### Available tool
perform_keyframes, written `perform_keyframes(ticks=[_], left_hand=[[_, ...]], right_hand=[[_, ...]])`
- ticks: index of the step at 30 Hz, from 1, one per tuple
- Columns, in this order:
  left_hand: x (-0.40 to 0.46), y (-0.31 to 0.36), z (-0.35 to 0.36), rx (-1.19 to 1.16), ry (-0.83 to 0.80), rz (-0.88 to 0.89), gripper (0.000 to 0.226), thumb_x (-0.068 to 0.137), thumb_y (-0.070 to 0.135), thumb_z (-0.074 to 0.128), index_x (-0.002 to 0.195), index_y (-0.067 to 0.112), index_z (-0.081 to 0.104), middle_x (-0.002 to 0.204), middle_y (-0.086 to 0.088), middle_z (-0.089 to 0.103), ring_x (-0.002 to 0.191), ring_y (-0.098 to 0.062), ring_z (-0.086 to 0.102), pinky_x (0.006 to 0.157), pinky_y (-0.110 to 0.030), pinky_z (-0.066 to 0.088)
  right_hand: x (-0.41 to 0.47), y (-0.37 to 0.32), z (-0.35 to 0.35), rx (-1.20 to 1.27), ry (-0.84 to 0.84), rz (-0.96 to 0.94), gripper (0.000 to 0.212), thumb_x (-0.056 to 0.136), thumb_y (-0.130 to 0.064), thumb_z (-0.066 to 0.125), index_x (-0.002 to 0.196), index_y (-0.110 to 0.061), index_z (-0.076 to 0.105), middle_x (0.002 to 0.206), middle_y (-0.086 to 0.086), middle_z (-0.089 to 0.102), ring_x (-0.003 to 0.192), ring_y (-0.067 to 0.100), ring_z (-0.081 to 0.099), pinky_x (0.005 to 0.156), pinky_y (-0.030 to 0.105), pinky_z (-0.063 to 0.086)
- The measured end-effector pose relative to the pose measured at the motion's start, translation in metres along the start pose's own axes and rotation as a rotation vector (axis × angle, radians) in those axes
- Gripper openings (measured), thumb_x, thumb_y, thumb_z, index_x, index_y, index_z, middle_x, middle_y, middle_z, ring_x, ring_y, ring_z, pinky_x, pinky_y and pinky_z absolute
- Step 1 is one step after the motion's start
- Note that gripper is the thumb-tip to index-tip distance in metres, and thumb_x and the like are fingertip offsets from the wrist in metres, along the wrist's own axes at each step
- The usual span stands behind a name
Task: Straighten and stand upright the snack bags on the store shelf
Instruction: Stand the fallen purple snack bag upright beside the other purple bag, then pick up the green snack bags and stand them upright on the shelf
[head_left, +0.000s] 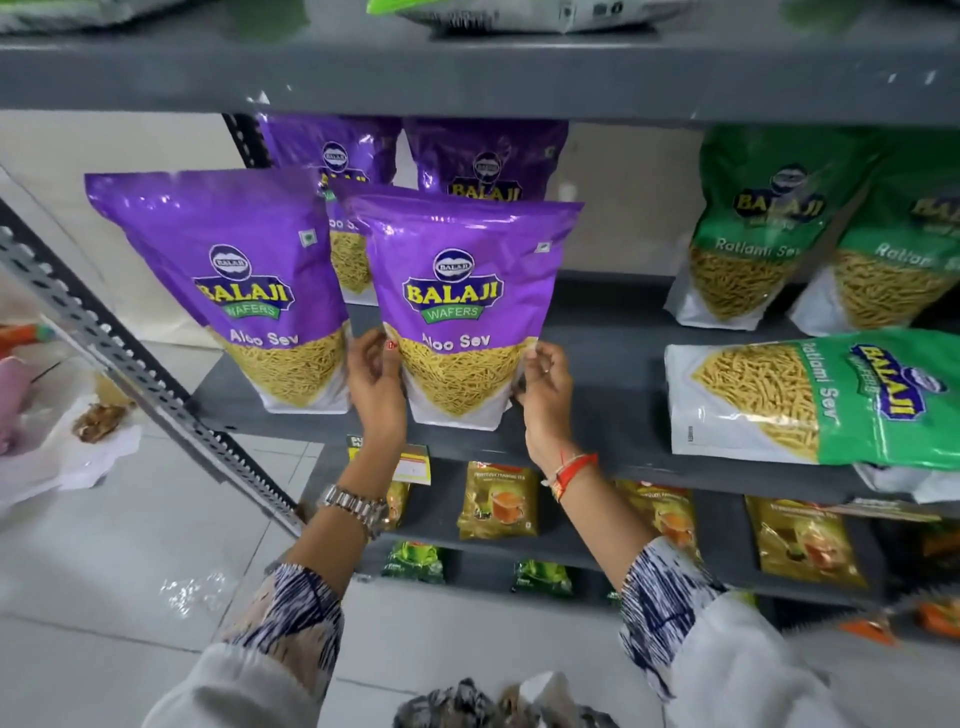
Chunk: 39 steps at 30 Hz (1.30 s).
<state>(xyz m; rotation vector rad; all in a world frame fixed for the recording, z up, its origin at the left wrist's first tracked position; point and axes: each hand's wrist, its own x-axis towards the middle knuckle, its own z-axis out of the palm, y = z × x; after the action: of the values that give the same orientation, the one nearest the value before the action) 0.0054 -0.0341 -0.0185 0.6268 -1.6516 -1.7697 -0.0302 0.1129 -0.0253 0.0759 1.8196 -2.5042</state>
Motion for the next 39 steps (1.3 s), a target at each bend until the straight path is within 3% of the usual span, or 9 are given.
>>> perform_keyframes(ticks=[3, 6, 10, 15, 23, 27, 31, 35, 39], left_hand=[[-0.032, -0.013, 0.009, -0.023, 0.151, 0.165, 0.039, 0.089, 0.025, 0.051, 0.121, 0.004, 0.043, 0.116, -0.011, 0.049, 0.102, -0.011, 0.05, 0.083, -0.023, 0.044], [-0.068, -0.027, 0.029, 0.023, 0.178, 0.272, 0.021, 0.087, 0.038, 0.051, 0.106, 0.031, 0.045, 0.102, 0.01, 0.042, 0.094, -0.021, 0.046, 0.081, -0.035, 0.044], [-0.113, -0.025, 0.077, 0.03, -0.208, 0.279, 0.016, 0.088, 0.03, 0.047, 0.095, 0.043, 0.042, 0.092, 0.013, 0.043, 0.086, -0.007, 0.044, 0.081, -0.028, 0.041], [-0.127, -0.009, 0.167, -0.009, -0.596, 0.144, 0.024, 0.09, 0.024, 0.047, 0.111, 0.012, 0.049, 0.094, 0.005, 0.047, 0.081, 0.006, 0.047, 0.08, -0.012, 0.039], [-0.119, 0.019, 0.308, 0.597, -1.118, 0.068, 0.049, 0.096, 0.041, 0.027, 0.132, 0.013, 0.045, 0.138, -0.014, 0.049, 0.128, -0.028, 0.044, 0.104, -0.03, 0.031], [-0.119, 0.021, 0.34, 0.792, -1.286, 0.081, 0.048, 0.095, 0.036, 0.034, 0.121, 0.003, 0.056, 0.125, -0.016, 0.057, 0.118, -0.025, 0.052, 0.101, -0.031, 0.036], [-0.118, 0.017, 0.348, 0.687, -1.227, -0.078, 0.038, 0.093, 0.03, 0.044, 0.069, 0.006, 0.059, 0.051, 0.005, 0.061, 0.051, -0.004, 0.054, 0.062, -0.021, 0.045], [-0.115, 0.006, 0.332, 0.421, -1.079, -0.3, 0.02, 0.085, 0.014, 0.058, 0.099, 0.003, 0.067, 0.069, 0.002, 0.073, 0.069, -0.015, 0.066, 0.078, -0.027, 0.054], [-0.123, 0.001, 0.299, 0.183, -0.885, -0.472, 0.01, 0.084, 0.005, 0.057, 0.088, 0.006, 0.066, 0.061, 0.004, 0.074, 0.057, -0.007, 0.068, 0.057, -0.018, 0.056]], right_hand=[[-0.012, -0.003, -0.012, 0.035, 0.095, -0.016, 0.013, 0.092, -0.015, 0.051, 0.105, -0.019, 0.051, 0.103, -0.004, 0.062, 0.1, 0.013, 0.061, 0.097, 0.043, 0.047], [-0.033, -0.014, -0.042, 0.187, 0.376, -0.094, 0.013, 0.088, -0.007, 0.058, 0.096, -0.016, 0.055, 0.092, 0.003, 0.066, 0.088, 0.014, 0.065, 0.093, 0.038, 0.05], [-0.052, -0.032, -0.094, 0.341, 0.762, -0.116, 0.015, 0.088, -0.012, 0.059, 0.084, -0.023, 0.05, 0.083, -0.004, 0.059, 0.083, 0.015, 0.058, 0.082, 0.033, 0.05], [-0.037, -0.046, -0.154, 0.294, 0.986, -0.045, 0.02, 0.085, -0.02, 0.062, 0.093, -0.021, 0.043, 0.087, -0.005, 0.05, 0.086, 0.017, 0.054, 0.094, 0.048, 0.049], [-0.044, -0.053, -0.195, 0.224, 0.775, 0.055, 0.011, 0.094, -0.019, 0.048, 0.088, -0.012, 0.043, 0.08, 0.001, 0.047, 0.08, 0.015, 0.049, 0.094, 0.048, 0.048], [-0.048, -0.064, -0.21, 0.241, 0.662, 0.077, 0.013, 0.096, -0.011, 0.043, 0.086, -0.02, 0.043, 0.086, -0.003, 0.047, 0.09, 0.012, 0.054, 0.101, 0.046, 0.047], [-0.053, -0.065, -0.226, 0.207, 0.613, 0.032, 0.015, 0.097, -0.018, 0.042, 0.108, -0.027, 0.047, 0.106, -0.004, 0.059, 0.099, 0.017, 0.06, 0.099, 0.042, 0.05], [-0.058, -0.064, -0.245, 0.034, 0.602, -0.046, 0.035, 0.088, -0.043, 0.046, 0.11, -0.016, 0.049, 0.105, 0.016, 0.063, 0.099, 0.033, 0.061, 0.089, 0.055, 0.049], [-0.052, -0.082, -0.273, -0.104, 0.589, -0.183, 0.013, 0.096, -0.018, 0.043, 0.083, -0.019, 0.044, 0.073, -0.005, 0.047, 0.063, -0.004, 0.045, 0.066, 0.024, 0.04]])
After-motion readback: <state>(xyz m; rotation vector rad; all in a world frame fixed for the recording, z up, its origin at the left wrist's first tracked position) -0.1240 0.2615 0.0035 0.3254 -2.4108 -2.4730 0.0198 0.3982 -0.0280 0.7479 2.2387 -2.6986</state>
